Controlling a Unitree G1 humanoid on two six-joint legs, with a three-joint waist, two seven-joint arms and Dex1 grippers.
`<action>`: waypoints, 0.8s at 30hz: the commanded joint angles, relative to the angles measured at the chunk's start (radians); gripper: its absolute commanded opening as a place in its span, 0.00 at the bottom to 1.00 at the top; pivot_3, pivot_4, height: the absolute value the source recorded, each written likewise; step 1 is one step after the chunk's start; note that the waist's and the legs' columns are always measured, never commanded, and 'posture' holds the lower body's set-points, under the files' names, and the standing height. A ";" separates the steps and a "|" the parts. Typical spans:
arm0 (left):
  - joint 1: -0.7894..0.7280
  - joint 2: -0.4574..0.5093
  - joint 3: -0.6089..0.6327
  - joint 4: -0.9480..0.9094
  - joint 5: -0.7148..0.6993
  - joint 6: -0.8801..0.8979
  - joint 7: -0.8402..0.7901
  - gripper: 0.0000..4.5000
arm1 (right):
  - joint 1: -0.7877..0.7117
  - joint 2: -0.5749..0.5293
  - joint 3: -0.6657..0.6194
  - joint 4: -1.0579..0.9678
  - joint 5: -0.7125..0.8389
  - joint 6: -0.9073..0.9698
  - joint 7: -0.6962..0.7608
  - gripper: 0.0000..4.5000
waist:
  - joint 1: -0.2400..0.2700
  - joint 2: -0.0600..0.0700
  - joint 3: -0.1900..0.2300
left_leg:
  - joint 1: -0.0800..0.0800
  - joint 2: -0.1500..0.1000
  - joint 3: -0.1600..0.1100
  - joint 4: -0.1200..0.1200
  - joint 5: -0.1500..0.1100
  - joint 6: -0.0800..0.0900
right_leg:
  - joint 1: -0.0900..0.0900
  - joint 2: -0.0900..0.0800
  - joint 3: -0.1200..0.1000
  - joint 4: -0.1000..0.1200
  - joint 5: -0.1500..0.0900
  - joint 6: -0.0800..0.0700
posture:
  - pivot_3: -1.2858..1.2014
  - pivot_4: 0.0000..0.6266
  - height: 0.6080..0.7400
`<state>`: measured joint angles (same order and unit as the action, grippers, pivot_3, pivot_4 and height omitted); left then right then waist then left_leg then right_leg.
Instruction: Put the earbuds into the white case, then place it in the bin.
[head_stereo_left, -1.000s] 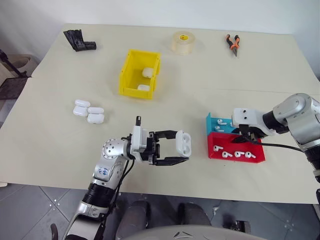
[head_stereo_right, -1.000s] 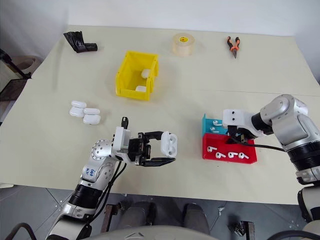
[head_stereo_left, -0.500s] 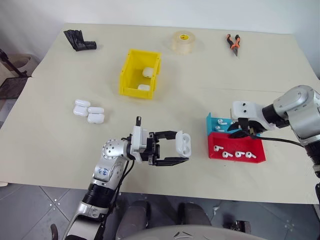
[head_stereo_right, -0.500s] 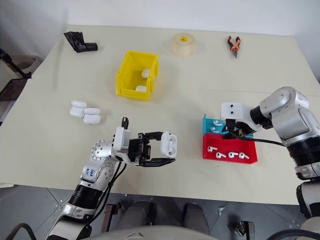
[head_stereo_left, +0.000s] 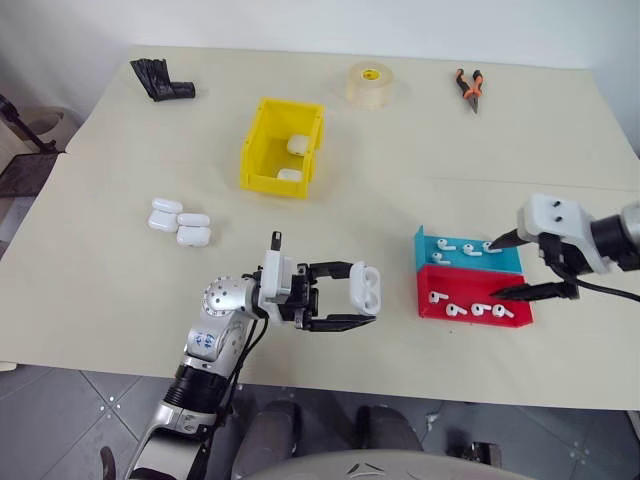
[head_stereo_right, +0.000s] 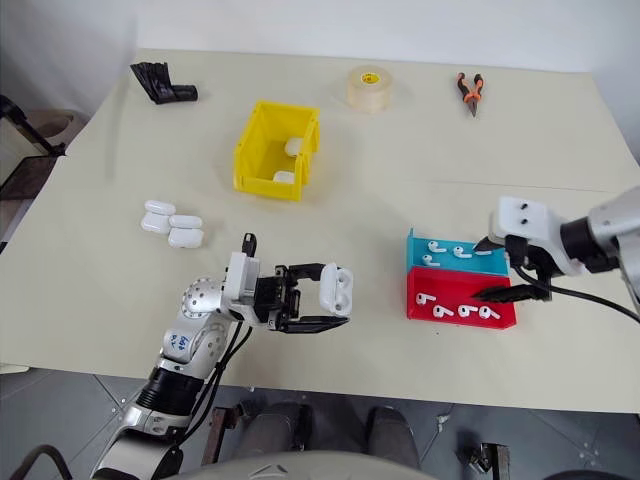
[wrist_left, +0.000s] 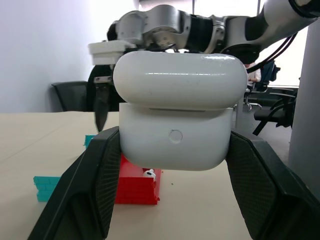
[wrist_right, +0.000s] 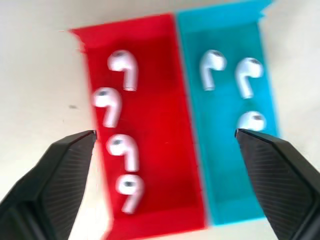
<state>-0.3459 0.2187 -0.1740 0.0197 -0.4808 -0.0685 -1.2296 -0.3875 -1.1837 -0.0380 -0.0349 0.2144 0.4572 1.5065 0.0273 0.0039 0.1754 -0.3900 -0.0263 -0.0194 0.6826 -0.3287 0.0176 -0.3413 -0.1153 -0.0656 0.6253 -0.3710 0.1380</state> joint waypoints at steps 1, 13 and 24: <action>-0.018 -0.005 0.010 0.002 -0.022 -0.005 -0.009 0.62 | 0.140 0.042 -0.230 -0.084 0.106 -0.056 -0.035 0.99 | -0.001 0.000 0.000 | 0.000 0.000 0.000 0.000 0.000 0.000 | 0.000 0.000 0.000 0.000 0.000 0.000 | 0.52 0.24 1.00; -0.036 0.000 0.033 0.016 -0.029 0.021 0.000 0.62 | 0.682 0.423 -0.657 -0.286 0.226 -0.175 -0.274 0.99 | 0.002 0.000 0.000 | 0.001 0.000 -0.001 0.000 0.000 0.000 | 0.002 0.001 0.000 0.000 0.001 0.001 | 0.52 0.24 1.00; -0.068 -0.004 0.029 0.022 -0.029 0.044 -0.027 0.62 | 0.681 0.181 -0.509 -0.341 0.174 -0.029 -0.311 0.99 | -0.004 0.001 -0.001 | 0.004 0.001 0.004 -0.001 0.000 0.000 | 0.002 0.002 0.005 0.000 0.001 0.001 | 0.52 0.24 1.00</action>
<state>-0.4083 0.2186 -0.1416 0.0565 -0.4877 -0.0251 -1.2492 0.3098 -0.9599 -0.5646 -0.3264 0.3923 0.3573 1.2028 0.0231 0.0053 0.1746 -0.3862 -0.0255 -0.0164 0.6816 -0.3284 0.0180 -0.3391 -0.1135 -0.0613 0.6249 -0.3703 0.1393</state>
